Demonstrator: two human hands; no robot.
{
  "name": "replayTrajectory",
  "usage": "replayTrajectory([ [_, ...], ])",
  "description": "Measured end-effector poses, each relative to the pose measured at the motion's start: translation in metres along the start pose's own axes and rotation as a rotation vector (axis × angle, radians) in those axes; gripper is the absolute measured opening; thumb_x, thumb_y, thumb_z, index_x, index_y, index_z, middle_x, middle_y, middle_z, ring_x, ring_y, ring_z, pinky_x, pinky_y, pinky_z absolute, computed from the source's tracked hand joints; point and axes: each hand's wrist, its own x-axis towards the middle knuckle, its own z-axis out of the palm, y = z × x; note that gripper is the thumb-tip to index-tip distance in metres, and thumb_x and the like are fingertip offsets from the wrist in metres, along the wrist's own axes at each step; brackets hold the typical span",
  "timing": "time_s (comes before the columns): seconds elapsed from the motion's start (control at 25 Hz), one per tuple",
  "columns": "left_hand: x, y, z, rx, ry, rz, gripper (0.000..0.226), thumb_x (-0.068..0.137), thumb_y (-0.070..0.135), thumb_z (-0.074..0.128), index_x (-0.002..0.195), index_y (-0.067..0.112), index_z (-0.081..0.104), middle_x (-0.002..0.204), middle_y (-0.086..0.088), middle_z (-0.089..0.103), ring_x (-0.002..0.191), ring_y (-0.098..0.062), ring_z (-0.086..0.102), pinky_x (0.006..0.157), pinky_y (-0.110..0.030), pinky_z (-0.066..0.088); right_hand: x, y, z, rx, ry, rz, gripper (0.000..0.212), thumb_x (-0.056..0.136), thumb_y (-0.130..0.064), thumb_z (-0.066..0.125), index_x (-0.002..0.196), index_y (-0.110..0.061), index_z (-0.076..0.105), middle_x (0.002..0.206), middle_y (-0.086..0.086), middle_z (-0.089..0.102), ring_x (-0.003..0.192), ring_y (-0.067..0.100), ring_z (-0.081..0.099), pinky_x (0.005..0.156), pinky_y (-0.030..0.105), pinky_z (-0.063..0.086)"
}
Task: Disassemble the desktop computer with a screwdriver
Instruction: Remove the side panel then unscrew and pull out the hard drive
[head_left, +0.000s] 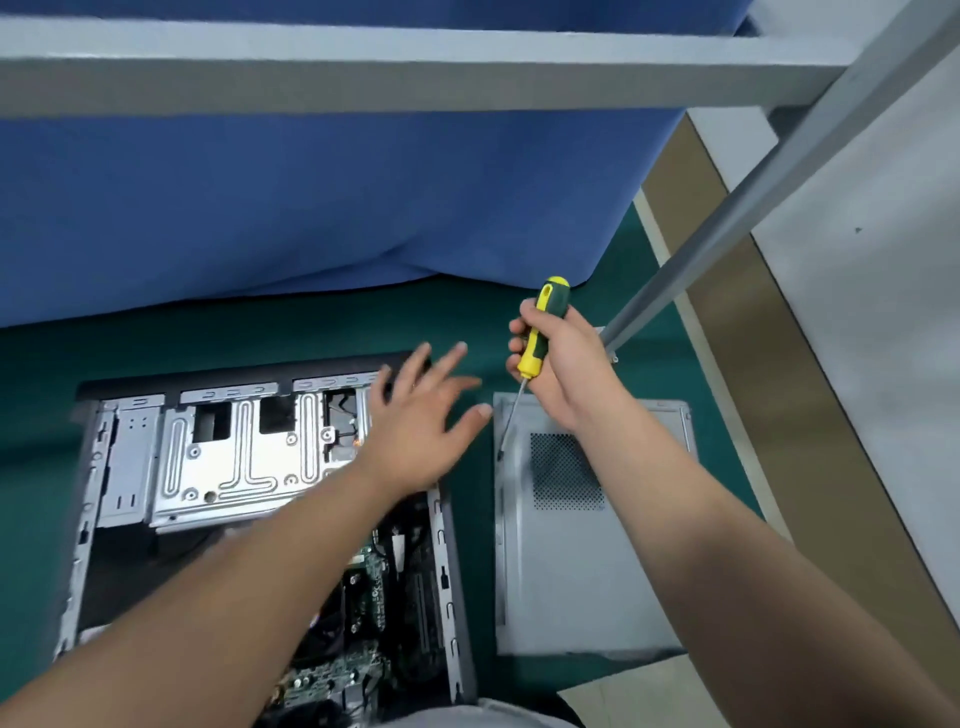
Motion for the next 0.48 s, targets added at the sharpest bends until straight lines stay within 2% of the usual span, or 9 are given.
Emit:
replayTrajectory([
  [0.08,-0.034,0.018,0.017,-0.158,0.019,0.067,0.058,0.096,0.070,0.025,0.131,0.039,0.060,0.154,0.023,0.044,0.152,-0.010,0.016,0.116,-0.042,0.010,-0.021,0.003,0.015,0.104,-0.009,-0.013,0.008,0.101,-0.017,0.062,0.098,-0.016,0.055,0.078,0.004,0.064,0.061,0.015,0.058,0.058,0.031,0.050],
  [0.12,-0.049,0.023,0.022,-0.239,0.039,0.064,0.051,0.100,0.063,0.028,0.125,0.036,0.063,0.139,0.021,0.058,0.146,-0.009,0.028,0.112,-0.038,0.015,-0.030,0.007,0.023,0.114,0.002,-0.037,0.008,0.102,-0.019,0.062,0.101,-0.016,0.054,0.081,0.005,0.064,0.062,0.016,0.060,0.060,0.033,0.053],
  [0.16,-0.060,0.024,0.024,-0.323,0.074,0.041,0.043,0.103,0.054,0.031,0.119,0.033,0.065,0.119,0.020,0.068,0.135,-0.005,0.041,0.109,-0.037,0.020,-0.038,0.011,0.029,0.082,0.018,-0.072,0.011,0.103,-0.022,0.061,0.107,-0.016,0.053,0.085,0.005,0.065,0.064,0.017,0.062,0.064,0.034,0.056],
  [0.24,-0.077,0.016,0.021,-0.408,0.152,0.014,0.032,0.108,0.040,0.034,0.111,0.028,0.064,0.086,0.019,0.072,0.107,0.000,0.057,0.106,-0.039,0.029,-0.051,0.022,0.037,-0.170,0.057,-0.188,0.031,0.103,-0.025,0.058,0.130,-0.020,0.043,0.097,0.007,0.067,0.069,0.018,0.070,0.069,0.038,0.061],
  [0.28,-0.082,0.010,0.017,-0.399,0.172,0.026,0.030,0.109,0.036,0.035,0.110,0.026,0.063,0.080,0.018,0.072,0.097,-0.001,0.061,0.103,-0.040,0.034,-0.057,0.027,0.038,-0.349,0.080,-0.260,0.048,0.101,-0.025,0.059,0.141,-0.026,0.032,0.103,0.006,0.067,0.071,0.019,0.073,0.069,0.039,0.062],
  [0.36,-0.091,-0.005,0.008,-0.367,0.189,0.072,0.029,0.111,0.032,0.035,0.108,0.021,0.062,0.079,0.016,0.072,0.084,-0.005,0.065,0.093,-0.042,0.046,-0.070,0.037,0.039,-0.578,0.107,-0.366,0.078,0.094,-0.026,0.065,0.149,-0.045,0.013,0.102,0.003,0.068,0.070,0.021,0.076,0.065,0.040,0.063],
  [0.48,-0.095,-0.021,-0.001,-0.304,0.214,0.105,0.034,0.110,0.039,0.033,0.107,0.020,0.062,0.084,0.014,0.073,0.072,-0.006,0.064,0.075,-0.037,0.048,-0.082,0.044,0.038,-0.597,0.039,-0.352,0.098,0.083,-0.019,0.076,0.145,-0.059,0.011,0.094,0.004,0.070,0.069,0.021,0.076,0.062,0.039,0.064],
])
